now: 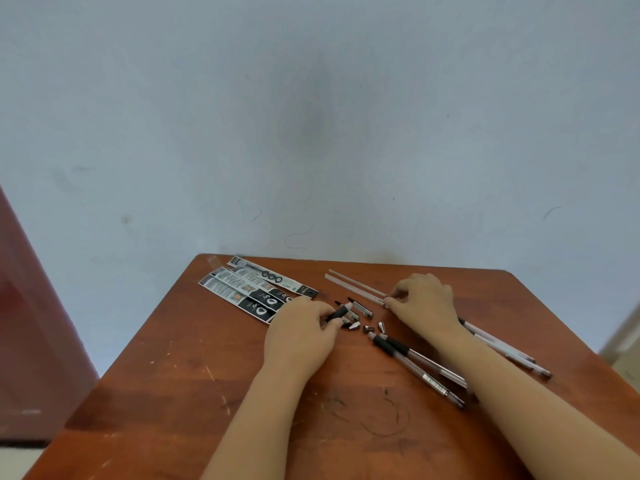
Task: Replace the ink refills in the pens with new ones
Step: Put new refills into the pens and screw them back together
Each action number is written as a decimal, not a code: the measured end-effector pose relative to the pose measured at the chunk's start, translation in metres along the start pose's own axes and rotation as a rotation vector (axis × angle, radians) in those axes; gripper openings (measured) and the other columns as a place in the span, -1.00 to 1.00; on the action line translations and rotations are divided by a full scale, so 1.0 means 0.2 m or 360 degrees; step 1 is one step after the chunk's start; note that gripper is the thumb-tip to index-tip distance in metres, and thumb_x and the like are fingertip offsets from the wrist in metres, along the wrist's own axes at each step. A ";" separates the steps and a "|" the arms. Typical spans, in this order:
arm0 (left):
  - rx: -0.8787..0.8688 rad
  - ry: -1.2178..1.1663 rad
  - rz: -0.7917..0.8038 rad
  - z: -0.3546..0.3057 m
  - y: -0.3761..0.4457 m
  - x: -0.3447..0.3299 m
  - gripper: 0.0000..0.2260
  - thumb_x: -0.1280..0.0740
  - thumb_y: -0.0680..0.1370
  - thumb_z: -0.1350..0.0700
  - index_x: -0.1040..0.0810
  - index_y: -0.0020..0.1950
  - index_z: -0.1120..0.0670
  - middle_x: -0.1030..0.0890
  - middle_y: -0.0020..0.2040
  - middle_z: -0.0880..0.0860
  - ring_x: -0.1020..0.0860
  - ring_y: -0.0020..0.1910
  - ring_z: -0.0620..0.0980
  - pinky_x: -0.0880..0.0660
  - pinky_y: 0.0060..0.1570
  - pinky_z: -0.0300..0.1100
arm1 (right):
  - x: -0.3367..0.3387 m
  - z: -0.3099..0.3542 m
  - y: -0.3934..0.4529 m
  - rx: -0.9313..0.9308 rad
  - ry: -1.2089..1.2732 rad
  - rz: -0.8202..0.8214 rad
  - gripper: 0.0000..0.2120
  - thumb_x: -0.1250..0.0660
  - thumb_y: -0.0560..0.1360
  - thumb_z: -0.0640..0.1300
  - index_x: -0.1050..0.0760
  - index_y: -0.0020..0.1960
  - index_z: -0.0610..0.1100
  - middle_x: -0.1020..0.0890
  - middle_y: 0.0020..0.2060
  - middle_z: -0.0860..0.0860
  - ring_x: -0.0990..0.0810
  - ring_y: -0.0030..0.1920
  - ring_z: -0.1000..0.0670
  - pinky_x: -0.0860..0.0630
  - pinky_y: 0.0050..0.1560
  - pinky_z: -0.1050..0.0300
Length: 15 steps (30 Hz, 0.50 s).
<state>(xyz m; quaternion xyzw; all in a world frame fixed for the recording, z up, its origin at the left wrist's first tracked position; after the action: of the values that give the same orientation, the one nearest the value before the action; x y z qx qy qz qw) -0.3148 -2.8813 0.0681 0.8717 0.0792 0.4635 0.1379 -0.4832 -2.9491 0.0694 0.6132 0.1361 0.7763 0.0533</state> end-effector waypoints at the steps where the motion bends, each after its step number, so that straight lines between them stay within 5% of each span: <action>1: 0.0006 -0.0007 0.0007 0.00 0.00 0.00 -0.75 -0.21 0.55 -0.02 -0.53 0.18 -0.03 -0.50 -0.01 -0.01 -0.40 -0.03 -0.09 -0.29 -0.08 -0.27 | 0.02 -0.01 -0.02 0.0006 0.0086 -0.0028 -0.80 -0.25 0.47 0.00 -0.57 -0.04 -0.07 -0.56 -0.01 0.00 -0.40 0.13 -0.05 -0.29 0.10 0.06; 6: -0.0093 -0.0441 0.0146 -0.05 -0.03 0.01 -0.66 -0.15 0.59 0.10 -0.31 0.37 -0.02 -0.43 0.04 -0.11 -0.42 0.08 -0.12 -0.28 0.06 -0.35 | 0.13 -0.03 -0.20 0.0173 0.0567 -0.0083 -0.87 -0.31 0.45 -0.08 -0.59 -0.14 -0.11 -0.50 -0.22 0.09 -0.43 -0.10 0.08 -0.31 -0.15 0.28; 8: -0.0118 -0.0573 0.0235 -0.08 -0.04 0.00 -0.63 -0.11 0.60 0.14 -0.22 0.40 -0.09 -0.41 -0.01 -0.13 -0.44 -0.04 -0.17 -0.31 0.02 -0.36 | 0.17 -0.02 -0.28 0.0250 0.0694 -0.0009 -0.93 -0.32 0.44 -0.11 -0.57 -0.20 -0.03 -0.51 -0.25 0.13 -0.46 -0.18 0.13 -0.31 -0.23 0.44; 12: -0.0013 -0.0851 0.0214 -0.09 -0.06 -0.01 -0.75 -0.18 0.56 0.20 -0.34 0.16 -0.10 -0.50 -0.29 -0.07 -0.45 -0.39 -0.17 -0.47 -0.24 -0.29 | 0.25 -0.02 -0.40 0.0371 0.0755 0.0125 -0.69 -0.34 0.42 -0.12 -0.38 -0.37 0.23 -0.51 -0.31 0.25 -0.50 -0.24 0.24 -0.36 -0.24 0.52; 15: 0.0150 -0.1250 0.0167 -0.10 -0.08 -0.03 -0.80 -0.24 0.52 0.29 -0.37 -0.03 -0.02 -0.55 -0.40 0.02 -0.52 -0.45 -0.18 -0.52 -0.36 -0.33 | 0.27 -0.02 -0.42 0.0402 0.0724 0.0188 -0.80 -0.32 0.43 -0.09 -0.45 -0.29 0.20 -0.50 -0.30 0.27 -0.48 -0.24 0.29 -0.35 -0.23 0.53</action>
<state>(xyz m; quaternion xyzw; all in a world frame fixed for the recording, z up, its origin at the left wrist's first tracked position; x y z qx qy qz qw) -0.3344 -2.8652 0.0689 0.9908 -0.0029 0.0972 0.0937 -0.5073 -2.8558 0.0969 0.4315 0.2044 0.8728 -0.1010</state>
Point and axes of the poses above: each hand's wrist, its own y-axis towards the middle knuckle, its own x-axis out of the back of the hand, z = x × y, the point moved 1 cm from there along y, towards the middle knuckle
